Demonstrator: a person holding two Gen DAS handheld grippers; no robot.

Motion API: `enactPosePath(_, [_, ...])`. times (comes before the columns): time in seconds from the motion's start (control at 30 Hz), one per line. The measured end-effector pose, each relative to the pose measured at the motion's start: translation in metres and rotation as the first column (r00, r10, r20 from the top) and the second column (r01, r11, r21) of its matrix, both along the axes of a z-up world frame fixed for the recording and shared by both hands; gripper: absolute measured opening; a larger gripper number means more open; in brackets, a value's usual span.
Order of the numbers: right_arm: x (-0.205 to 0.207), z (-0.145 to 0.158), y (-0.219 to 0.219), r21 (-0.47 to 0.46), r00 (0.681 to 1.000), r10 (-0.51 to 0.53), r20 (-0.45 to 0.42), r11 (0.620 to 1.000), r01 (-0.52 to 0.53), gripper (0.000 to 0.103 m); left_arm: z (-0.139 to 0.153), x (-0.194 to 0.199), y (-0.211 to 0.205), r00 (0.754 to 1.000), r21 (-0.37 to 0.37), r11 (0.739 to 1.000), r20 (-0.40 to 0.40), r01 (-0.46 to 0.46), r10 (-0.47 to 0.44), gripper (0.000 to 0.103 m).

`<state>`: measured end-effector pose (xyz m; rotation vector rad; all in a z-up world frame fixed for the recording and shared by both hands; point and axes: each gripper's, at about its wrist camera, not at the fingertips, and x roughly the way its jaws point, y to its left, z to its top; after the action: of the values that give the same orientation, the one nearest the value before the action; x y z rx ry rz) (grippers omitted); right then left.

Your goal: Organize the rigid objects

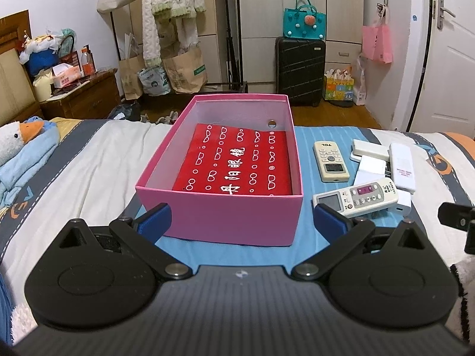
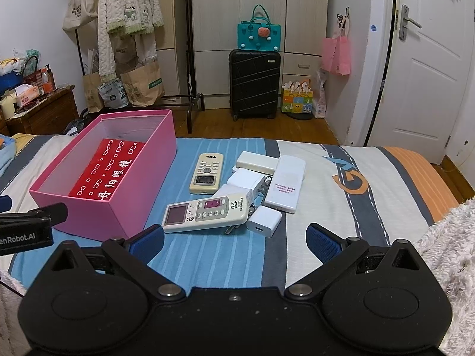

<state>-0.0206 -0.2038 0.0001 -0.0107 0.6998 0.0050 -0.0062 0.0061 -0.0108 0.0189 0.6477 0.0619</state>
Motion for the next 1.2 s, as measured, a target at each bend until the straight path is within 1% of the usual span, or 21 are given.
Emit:
enactPosePath(0.4, [0.0006, -0.0039, -0.0014, 0.001, 1.0, -0.006, 0.008, 1.0, 0.006, 0.103, -0.0004, 0.0009, 0.0017, 1.0, -0.021, 1.0, -0.015, 0.01, -0.01, 0.103])
enactPosePath(0.63, [-0.0045, -0.0038, 0.0023, -0.035, 0.997, -0.022, 0.068, 0.999, 0.024, 0.103, -0.0021, 0.0028, 0.0034, 1.0, -0.023, 1.0, -0.027, 0.0, -0.001, 0.103])
enactPosePath(1.2, [-0.0051, -0.0038, 0.0043, -0.035, 0.997, -0.015, 0.071, 0.999, 0.018, 0.103, -0.004, 0.0041, 0.0074, 0.999, -0.033, 0.999, -0.038, -0.013, 0.012, 0.103])
